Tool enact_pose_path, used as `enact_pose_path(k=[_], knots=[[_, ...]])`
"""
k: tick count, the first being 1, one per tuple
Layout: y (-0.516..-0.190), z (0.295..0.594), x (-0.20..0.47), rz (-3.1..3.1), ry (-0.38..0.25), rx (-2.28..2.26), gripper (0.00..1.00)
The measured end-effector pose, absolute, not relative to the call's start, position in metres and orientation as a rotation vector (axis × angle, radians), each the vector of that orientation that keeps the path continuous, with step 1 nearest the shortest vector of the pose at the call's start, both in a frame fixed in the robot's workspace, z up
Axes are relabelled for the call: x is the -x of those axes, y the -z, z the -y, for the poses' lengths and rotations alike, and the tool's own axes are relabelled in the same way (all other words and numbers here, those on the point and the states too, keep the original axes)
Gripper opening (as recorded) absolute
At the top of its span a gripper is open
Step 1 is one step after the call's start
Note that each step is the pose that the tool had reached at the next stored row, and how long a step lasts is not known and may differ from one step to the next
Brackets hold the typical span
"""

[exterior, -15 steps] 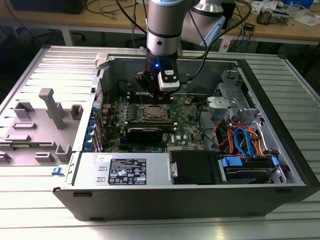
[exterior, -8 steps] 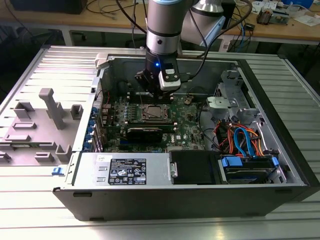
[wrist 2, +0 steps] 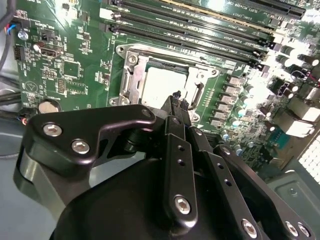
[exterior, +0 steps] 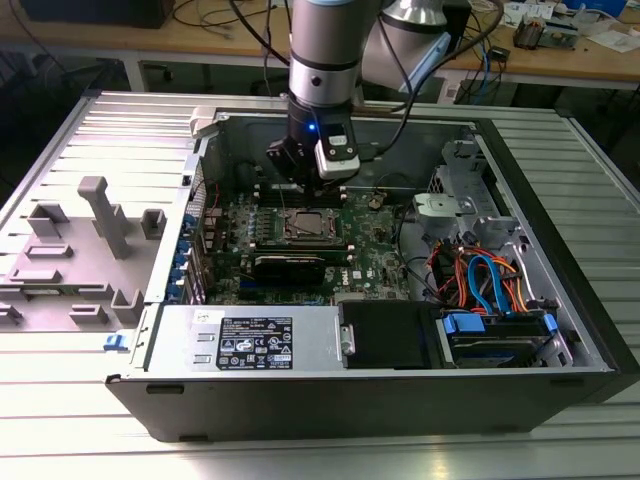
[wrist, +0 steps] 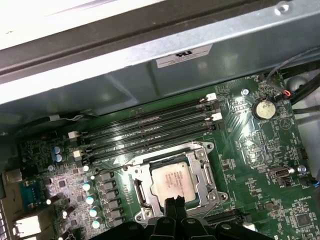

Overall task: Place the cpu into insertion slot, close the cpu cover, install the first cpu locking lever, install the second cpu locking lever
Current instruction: 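Install the first cpu locking lever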

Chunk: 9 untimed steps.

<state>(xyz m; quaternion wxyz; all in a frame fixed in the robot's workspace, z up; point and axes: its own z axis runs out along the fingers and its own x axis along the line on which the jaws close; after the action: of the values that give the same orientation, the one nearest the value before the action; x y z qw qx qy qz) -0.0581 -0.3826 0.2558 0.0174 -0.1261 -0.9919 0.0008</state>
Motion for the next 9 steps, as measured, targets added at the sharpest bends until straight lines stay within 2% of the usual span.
enact_pose_path(k=[9], knots=[[-0.2556, 0.3826, 0.0633, 3.099, -0.005, 0.246, 0.11]])
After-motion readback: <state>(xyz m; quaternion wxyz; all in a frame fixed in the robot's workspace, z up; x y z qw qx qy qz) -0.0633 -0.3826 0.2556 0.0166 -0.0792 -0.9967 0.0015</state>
